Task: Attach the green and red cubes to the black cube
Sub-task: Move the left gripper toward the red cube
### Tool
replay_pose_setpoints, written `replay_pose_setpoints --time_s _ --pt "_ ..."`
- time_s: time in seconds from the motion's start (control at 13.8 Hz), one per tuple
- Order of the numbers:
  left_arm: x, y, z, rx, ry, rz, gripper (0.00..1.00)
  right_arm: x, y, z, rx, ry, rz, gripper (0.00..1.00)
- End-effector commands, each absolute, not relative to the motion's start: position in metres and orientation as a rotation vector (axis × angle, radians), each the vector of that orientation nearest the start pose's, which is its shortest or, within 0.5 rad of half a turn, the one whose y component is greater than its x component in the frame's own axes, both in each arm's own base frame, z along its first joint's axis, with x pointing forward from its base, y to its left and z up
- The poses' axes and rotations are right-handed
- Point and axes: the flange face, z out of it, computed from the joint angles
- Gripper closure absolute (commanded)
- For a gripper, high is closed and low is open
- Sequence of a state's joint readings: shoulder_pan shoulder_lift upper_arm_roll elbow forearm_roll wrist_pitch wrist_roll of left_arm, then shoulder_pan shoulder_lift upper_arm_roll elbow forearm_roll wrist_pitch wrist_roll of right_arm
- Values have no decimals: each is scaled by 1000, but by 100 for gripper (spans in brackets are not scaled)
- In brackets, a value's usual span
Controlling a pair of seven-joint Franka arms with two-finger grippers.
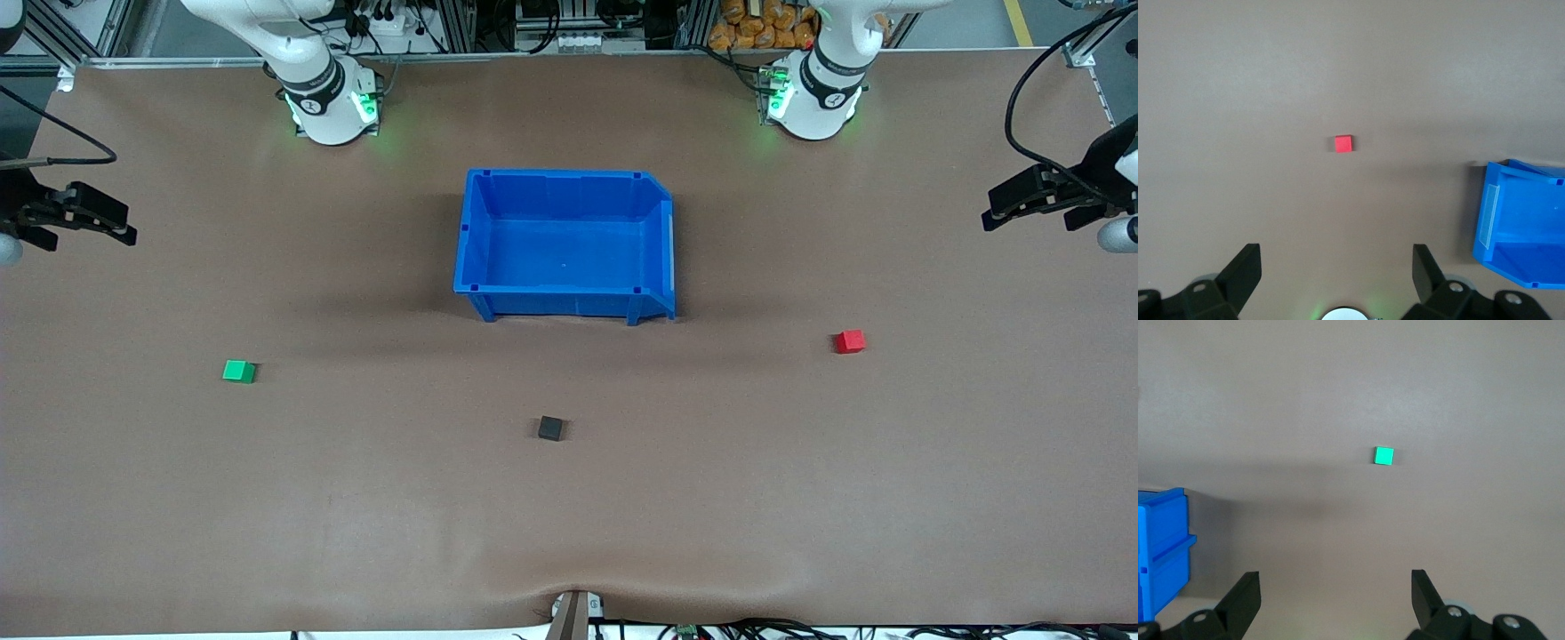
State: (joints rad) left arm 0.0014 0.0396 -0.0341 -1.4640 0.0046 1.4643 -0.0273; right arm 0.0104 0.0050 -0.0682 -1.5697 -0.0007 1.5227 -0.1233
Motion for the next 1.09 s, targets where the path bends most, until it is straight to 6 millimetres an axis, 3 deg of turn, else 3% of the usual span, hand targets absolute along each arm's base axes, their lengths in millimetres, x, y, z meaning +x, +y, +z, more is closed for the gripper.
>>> replay_pose_setpoints --time_s 0.0,0.29,0.51,1.02 --pt "563 -12 634 -3136 -8 93 0 548 -31 618 -3149 -94 79 0" --pt "565 -16 629 -3131 8 108 0 546 -35 624 -3148 -79 69 0" --pt "577 -12 607 -3130 -22 165 0 546 -57 623 -3136 -12 67 0" --pt "597 6 568 -3125 -51 252 0 546 -58 634 -3138 -10 28 0"
